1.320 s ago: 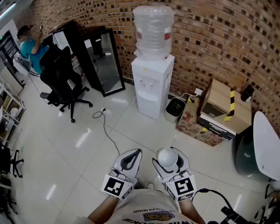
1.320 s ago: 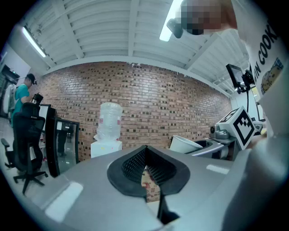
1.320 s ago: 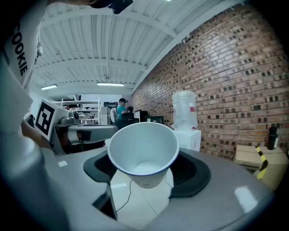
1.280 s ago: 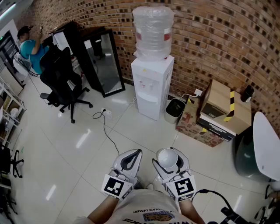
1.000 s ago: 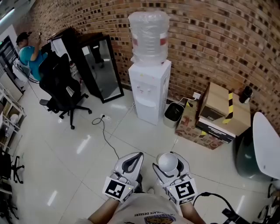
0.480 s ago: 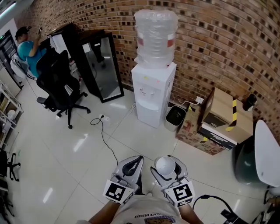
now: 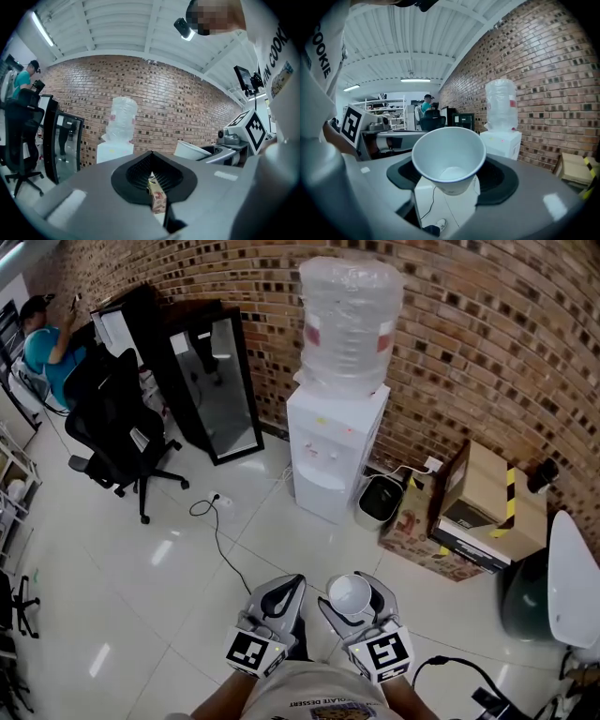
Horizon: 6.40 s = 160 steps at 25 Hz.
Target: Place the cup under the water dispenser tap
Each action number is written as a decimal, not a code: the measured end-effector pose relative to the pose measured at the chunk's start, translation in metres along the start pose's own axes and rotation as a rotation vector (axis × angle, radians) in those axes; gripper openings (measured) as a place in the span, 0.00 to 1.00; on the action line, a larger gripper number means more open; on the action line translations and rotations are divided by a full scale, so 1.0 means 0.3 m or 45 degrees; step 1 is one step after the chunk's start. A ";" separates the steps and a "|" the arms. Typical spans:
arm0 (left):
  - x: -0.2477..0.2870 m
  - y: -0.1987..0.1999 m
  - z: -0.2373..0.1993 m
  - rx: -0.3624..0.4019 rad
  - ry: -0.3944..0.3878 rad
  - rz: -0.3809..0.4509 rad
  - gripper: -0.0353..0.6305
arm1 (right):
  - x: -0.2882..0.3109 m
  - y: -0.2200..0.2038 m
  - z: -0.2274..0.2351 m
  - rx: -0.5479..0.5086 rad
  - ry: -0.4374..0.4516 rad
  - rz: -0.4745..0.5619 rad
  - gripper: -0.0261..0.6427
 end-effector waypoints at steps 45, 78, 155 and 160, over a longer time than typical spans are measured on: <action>0.669 0.020 -0.648 -0.203 -0.115 -0.064 0.04 | 0.782 0.154 0.460 0.012 -0.120 -0.112 0.55; 1.017 -0.626 -0.856 -0.203 0.046 -0.207 0.04 | 1.366 -0.525 0.955 0.075 -0.170 -0.213 0.55; 0.566 -0.016 -0.704 -0.189 0.006 0.015 0.04 | 0.935 0.212 0.406 -0.018 0.089 -0.051 0.23; 0.503 0.005 -0.673 -0.193 -0.035 0.034 0.04 | 0.855 0.246 0.325 -0.057 0.082 -0.048 0.18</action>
Point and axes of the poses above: the fingertips, and each gripper's own axes: x forward along the fingers, z to its right, y out of its top, the point moved 7 cm from there along -x, backward along the fingers, and after that the axes turned 10 degrees about y, right-handed, at the moved point
